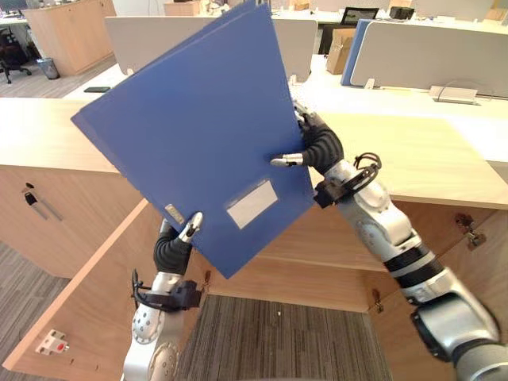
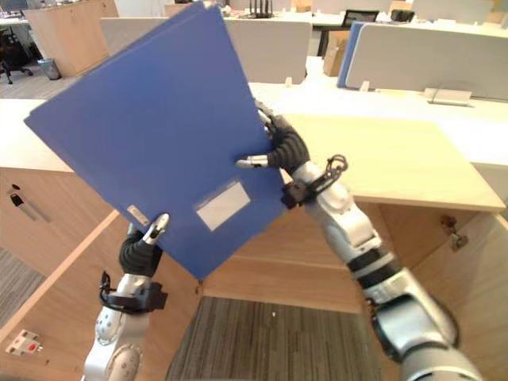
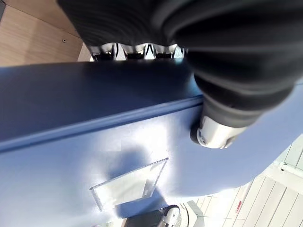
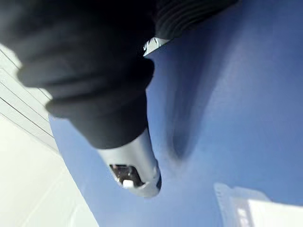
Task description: Walk over to the cabinet, pick up the folder, carry it to the office cabinet, place the folder inside the office cabinet, then close the office cabinet door
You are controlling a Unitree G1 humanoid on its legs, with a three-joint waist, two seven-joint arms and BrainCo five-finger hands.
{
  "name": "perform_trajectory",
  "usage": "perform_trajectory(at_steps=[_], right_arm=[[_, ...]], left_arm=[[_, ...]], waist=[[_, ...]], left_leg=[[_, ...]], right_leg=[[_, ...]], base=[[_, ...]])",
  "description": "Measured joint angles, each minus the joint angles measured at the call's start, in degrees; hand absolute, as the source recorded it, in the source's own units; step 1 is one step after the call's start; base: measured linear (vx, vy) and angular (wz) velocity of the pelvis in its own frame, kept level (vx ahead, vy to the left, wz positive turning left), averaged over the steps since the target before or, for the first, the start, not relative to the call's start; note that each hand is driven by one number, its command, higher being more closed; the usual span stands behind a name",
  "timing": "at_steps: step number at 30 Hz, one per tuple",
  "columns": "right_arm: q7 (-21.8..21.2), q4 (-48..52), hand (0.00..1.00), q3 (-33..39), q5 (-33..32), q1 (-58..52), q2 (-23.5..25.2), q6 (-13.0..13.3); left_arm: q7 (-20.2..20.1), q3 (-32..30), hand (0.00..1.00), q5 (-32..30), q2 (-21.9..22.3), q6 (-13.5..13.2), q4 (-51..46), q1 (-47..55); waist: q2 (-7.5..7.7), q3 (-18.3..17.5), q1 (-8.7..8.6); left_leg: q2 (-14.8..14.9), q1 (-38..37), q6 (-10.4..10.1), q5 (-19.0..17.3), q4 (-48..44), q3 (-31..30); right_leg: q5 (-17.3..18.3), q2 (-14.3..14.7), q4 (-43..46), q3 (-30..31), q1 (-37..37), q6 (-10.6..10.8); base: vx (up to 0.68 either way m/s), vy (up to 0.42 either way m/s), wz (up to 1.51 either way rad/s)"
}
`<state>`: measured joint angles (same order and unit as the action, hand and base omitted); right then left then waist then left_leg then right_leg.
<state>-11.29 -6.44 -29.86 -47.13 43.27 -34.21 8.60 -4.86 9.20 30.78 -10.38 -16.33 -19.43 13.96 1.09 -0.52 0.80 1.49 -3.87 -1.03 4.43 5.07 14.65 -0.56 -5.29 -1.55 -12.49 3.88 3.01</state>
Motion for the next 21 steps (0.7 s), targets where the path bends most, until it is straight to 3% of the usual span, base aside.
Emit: perform_trajectory(at_steps=[5,8,9,14,17,21], right_arm=[[-5.09,2.79,1.00,-8.55,-5.94,4.37,-10.64,-3.17],[-5.78,4.71,1.00,-9.12,-6.68,4.37,-12.76,-3.44],[-5.87,5.03,1.00,-9.12,-6.86,4.37,-13.14,-3.45],[-6.65,8.62,1.00,-9.56,-5.41,4.36,-16.39,-4.69],[-8.35,9.90,1.00,-10.32,-3.27,4.09,-18.27,-5.59],[-11.61,17.67,1.00,-10.20,6.50,-0.82,-21.94,-6.43]], left_arm=[[-0.26,1.95,1.00,0.27,-4.29,-2.64,0.02,0.93],[-0.26,2.84,1.00,0.53,-5.74,-3.32,0.03,0.99],[-0.27,3.03,0.00,0.55,-5.80,-3.32,0.03,0.99],[-0.73,5.25,0.00,0.52,-8.29,-3.09,2.89,1.14],[-2.47,7.55,0.00,0.16,-10.56,-1.05,5.07,2.18],[-9.75,14.82,0.00,-3.08,-15.38,4.45,11.72,4.12]], waist=[[0.04,-0.25,1.06],[0.02,-0.66,1.41],[0.03,-0.76,1.42],[0.02,-2.01,1.60],[0.00,-2.36,1.49],[0.00,-2.44,1.12]], left_leg=[[0.20,0.06,-0.24,0.16,0.00,-0.34],[0.22,0.07,-0.27,0.19,0.17,-0.32],[0.23,0.08,-0.27,0.19,0.18,-0.31],[0.60,0.79,-0.32,0.35,-0.02,-0.07],[0.70,0.74,-0.35,0.35,-0.04,0.06],[0.77,0.72,-0.44,0.29,-0.02,0.40]], right_leg=[[-0.03,0.21,0.09,-0.02,0.05,-0.13],[-0.04,0.20,0.29,0.03,-0.06,-0.16],[-0.03,0.19,0.36,0.05,-0.09,-0.17],[-0.11,0.29,0.56,0.25,-0.92,-0.28],[-0.13,0.38,0.56,0.31,-0.92,-0.31],[-0.12,0.43,0.56,0.51,-1.07,-0.32]], base=[[-0.04,-0.019,0.02],[-0.05,-0.007,-0.01],[-0.05,-0.004,-0.01],[-0.03,-0.007,-0.01],[-0.01,-0.004,0.00],[-0.03,-0.006,-0.04]])
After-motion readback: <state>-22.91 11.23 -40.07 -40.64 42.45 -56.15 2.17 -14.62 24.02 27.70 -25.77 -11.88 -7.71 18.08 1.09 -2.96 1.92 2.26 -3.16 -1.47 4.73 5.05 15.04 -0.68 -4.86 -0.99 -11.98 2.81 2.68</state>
